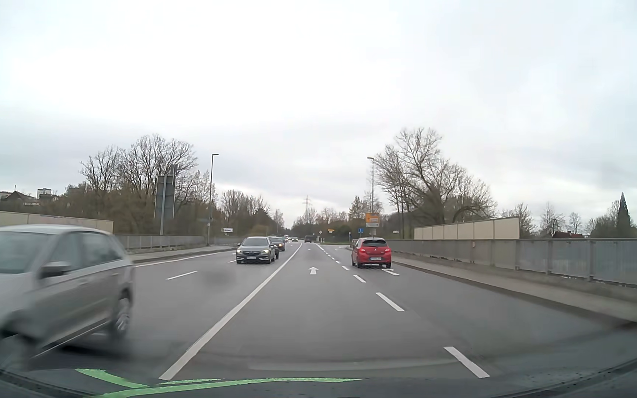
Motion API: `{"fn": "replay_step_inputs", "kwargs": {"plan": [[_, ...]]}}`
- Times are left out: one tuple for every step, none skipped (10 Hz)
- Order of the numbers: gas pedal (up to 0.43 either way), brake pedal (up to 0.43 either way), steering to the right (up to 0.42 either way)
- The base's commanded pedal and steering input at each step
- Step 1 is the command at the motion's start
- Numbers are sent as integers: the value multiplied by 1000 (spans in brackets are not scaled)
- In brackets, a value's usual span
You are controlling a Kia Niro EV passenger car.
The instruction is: Follow the waypoints while adhering to traffic rules and regulations
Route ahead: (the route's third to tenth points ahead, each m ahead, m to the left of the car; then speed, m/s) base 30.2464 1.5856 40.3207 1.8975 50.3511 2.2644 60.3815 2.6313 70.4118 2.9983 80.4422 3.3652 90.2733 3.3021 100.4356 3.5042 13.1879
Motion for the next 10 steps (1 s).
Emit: {"fn": "replay_step_inputs", "kwargs": {"plan": [[209,0,1],[209,0,0],[209,0,0],[209,0,0],[209,0,0],[209,0,0],[209,0,0],[209,0,-1],[209,0,-1],[209,0,-1]]}}
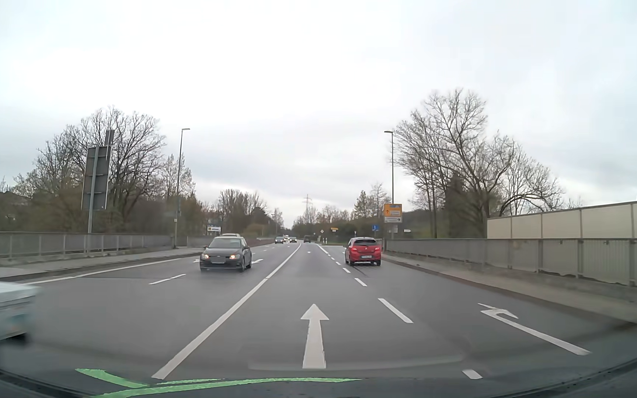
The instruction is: Follow the waypoints while adhering to traffic rules and regulations
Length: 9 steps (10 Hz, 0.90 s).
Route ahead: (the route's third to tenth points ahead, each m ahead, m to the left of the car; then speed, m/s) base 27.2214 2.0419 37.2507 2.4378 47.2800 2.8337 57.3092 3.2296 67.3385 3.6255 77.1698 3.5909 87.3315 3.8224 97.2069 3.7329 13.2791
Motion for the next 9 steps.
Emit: {"fn": "replay_step_inputs", "kwargs": {"plan": [[209,0,-1],[209,0,-1],[209,0,-1],[209,0,-1],[197,0,-1],[197,0,-1],[197,0,-1],[189,0,-1],[177,0,-1]]}}
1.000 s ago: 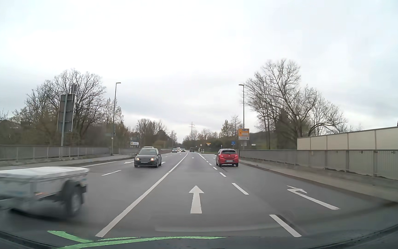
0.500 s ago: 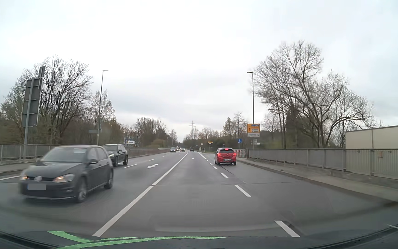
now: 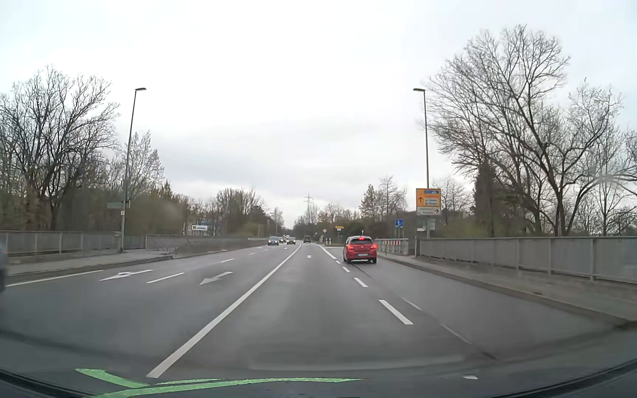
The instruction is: Follow the waypoints while adhering to traffic rules and regulations
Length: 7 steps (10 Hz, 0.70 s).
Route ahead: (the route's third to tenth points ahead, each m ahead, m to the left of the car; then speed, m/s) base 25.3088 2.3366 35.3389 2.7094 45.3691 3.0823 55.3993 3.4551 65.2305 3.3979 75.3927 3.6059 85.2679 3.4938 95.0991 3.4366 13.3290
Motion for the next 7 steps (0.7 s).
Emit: {"fn": "replay_step_inputs", "kwargs": {"plan": [[177,0,-1],[177,0,-1],[169,0,-1],[169,0,-1],[169,0,-1],[169,0,-1],[169,0,-1]]}}
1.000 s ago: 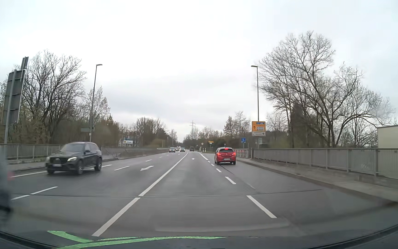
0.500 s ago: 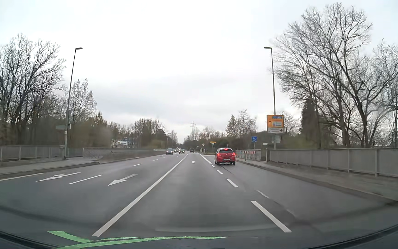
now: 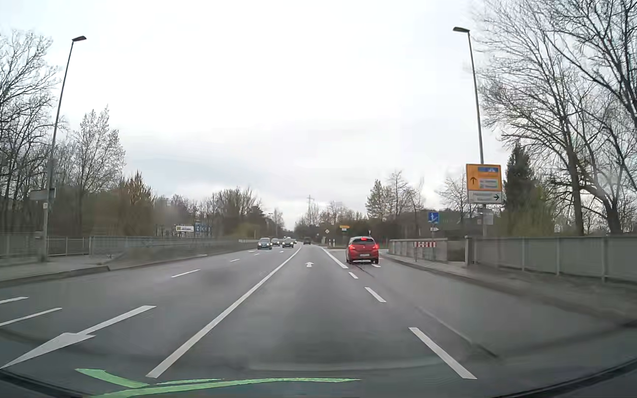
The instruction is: Follow the waypoints while adhering to traffic rules and regulations
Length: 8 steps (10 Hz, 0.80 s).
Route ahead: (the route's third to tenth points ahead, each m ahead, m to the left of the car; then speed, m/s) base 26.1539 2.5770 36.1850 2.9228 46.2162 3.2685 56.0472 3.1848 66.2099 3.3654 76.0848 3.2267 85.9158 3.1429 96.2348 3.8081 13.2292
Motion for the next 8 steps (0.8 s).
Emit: {"fn": "replay_step_inputs", "kwargs": {"plan": [[169,0,-1],[169,0,-1],[169,0,-1],[169,0,-1],[169,0,-1],[169,0,-1],[169,0,-1],[169,0,-1]]}}
